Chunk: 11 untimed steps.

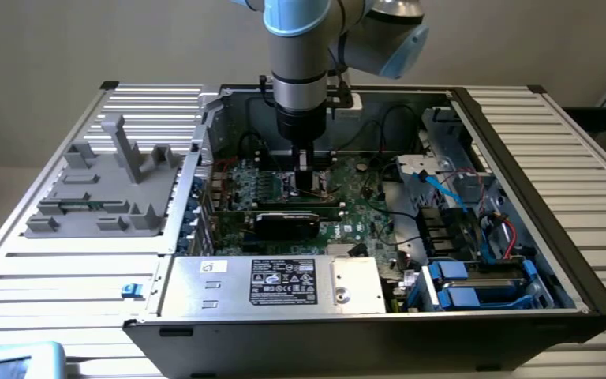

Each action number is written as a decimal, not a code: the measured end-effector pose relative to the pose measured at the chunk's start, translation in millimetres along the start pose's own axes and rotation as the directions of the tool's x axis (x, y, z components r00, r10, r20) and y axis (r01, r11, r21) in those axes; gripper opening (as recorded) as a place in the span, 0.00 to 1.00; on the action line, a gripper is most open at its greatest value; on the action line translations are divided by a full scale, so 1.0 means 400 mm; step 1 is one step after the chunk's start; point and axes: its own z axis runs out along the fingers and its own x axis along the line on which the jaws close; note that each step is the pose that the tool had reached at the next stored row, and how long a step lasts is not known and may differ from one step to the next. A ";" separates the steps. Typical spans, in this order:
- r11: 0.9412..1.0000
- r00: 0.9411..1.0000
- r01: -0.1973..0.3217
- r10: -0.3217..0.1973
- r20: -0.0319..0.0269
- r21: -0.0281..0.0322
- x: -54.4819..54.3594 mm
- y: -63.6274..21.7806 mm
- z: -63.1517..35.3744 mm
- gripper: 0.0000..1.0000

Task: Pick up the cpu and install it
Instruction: 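Place the cpu into insertion slot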

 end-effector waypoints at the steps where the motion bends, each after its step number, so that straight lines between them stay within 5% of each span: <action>1: 1.000 1.000 0.000 0.000 0.000 -0.001 0.000 0.000 0.000 0.56; 11: 1.000 1.000 0.002 -0.002 -0.001 -0.002 -0.004 -0.001 0.001 0.56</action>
